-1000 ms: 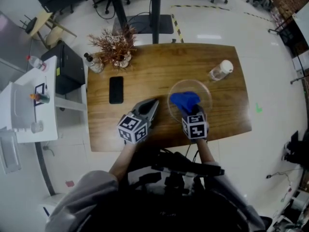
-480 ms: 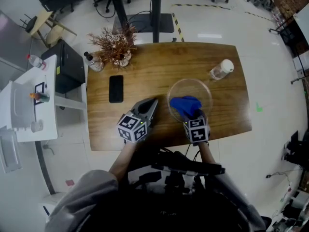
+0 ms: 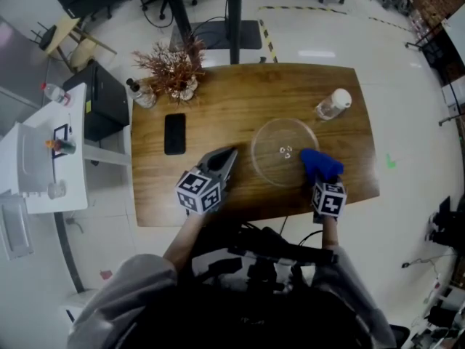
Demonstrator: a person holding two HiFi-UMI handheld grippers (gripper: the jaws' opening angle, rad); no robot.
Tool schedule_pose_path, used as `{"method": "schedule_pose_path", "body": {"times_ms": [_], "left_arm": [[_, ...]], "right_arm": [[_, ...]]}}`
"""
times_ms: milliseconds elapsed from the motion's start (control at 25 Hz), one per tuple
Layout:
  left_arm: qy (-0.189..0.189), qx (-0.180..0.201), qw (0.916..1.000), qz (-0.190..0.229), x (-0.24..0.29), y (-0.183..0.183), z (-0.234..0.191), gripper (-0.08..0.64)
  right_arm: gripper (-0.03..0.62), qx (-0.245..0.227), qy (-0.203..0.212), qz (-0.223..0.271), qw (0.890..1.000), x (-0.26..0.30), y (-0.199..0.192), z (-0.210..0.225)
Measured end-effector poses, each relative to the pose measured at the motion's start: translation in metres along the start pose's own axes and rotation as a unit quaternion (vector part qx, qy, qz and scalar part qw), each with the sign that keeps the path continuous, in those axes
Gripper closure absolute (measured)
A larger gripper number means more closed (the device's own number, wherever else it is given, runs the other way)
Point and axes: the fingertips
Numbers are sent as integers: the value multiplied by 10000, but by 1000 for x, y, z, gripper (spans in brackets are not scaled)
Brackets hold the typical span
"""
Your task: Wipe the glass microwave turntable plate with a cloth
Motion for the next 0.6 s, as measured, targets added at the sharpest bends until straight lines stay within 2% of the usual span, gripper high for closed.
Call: {"method": "schedule_pose_path", "body": {"times_ms": [160,320,480,600], "left_arm": [[-5,7,10000,-33,1,-1,0,560],[-43,17,10000,-78,3,-2,4,560],[-76,37,9999,-94,5,-2,7,560],[-73,40,9999,-111,5,-3,7,560]], "right_arm": [[497,199,-41,66,9998,-3,-1,5],[497,105,139,246,9995,-10,16,-21],[497,-173,723,423,9963,-13,31,-78],[497,-539,1257,380,9899,-15,32,-129]]}}
Point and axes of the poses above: the fingertips, and each gripper's own axes: x forward along the fingers, z to its right, y out of its top, and after that the axes turned 7 degrees about y, right-handed
